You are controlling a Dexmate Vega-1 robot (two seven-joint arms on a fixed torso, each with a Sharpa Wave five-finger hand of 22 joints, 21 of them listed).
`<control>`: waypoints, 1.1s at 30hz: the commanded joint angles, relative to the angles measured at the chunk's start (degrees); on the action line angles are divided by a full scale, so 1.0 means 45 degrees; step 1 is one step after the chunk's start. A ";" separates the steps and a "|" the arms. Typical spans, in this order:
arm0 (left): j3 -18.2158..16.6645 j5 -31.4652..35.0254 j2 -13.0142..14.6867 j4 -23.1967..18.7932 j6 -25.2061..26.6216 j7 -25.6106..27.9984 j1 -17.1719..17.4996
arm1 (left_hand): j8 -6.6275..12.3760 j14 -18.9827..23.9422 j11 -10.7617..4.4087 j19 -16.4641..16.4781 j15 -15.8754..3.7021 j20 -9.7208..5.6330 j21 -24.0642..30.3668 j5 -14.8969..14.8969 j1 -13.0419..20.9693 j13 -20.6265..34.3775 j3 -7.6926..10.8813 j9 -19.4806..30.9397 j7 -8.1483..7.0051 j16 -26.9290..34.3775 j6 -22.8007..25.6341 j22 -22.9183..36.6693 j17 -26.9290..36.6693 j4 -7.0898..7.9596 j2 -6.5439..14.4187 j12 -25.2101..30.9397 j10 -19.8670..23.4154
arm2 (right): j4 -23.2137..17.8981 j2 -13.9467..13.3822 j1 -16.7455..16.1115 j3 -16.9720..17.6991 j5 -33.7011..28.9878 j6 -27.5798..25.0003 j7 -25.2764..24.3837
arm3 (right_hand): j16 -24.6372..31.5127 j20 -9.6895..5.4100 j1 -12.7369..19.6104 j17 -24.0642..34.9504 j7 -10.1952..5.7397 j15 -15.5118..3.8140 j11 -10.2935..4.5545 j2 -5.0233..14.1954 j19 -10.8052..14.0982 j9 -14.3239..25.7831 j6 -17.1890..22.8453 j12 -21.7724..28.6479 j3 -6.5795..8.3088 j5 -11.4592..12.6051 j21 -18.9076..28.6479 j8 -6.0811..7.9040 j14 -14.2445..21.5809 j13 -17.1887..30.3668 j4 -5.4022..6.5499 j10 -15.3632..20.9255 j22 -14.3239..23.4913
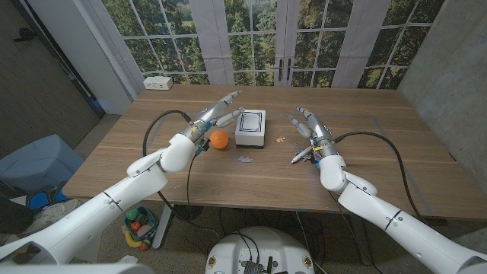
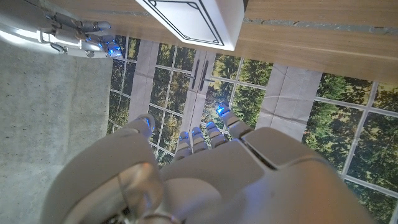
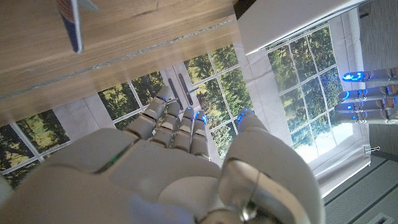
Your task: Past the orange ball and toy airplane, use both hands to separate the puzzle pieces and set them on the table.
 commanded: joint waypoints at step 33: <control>-0.0655 -0.9156 -0.2553 0.4139 -0.3897 -0.3273 -0.0466 | 0.0343 0.0392 0.0231 0.0650 -0.0411 -0.0639 0.0012 0.0601 -0.2056 -0.0039 0.0784 -0.0030 0.0064 0.0278 0.0805 -0.0059 -0.0024 0.0370 0.0038 0.0319 0.0456 | 0.3583 0.1868 -0.0647 0.2345 0.6049 0.8619 0.2124 | -0.0251 -0.0856 -0.1882 -0.0388 0.0154 -0.0951 0.0081 0.0099 0.0185 -0.0028 0.0662 0.0289 0.1105 -0.0076 -0.0136 0.0310 0.0305 -0.0758 0.1984 0.0439 0.0006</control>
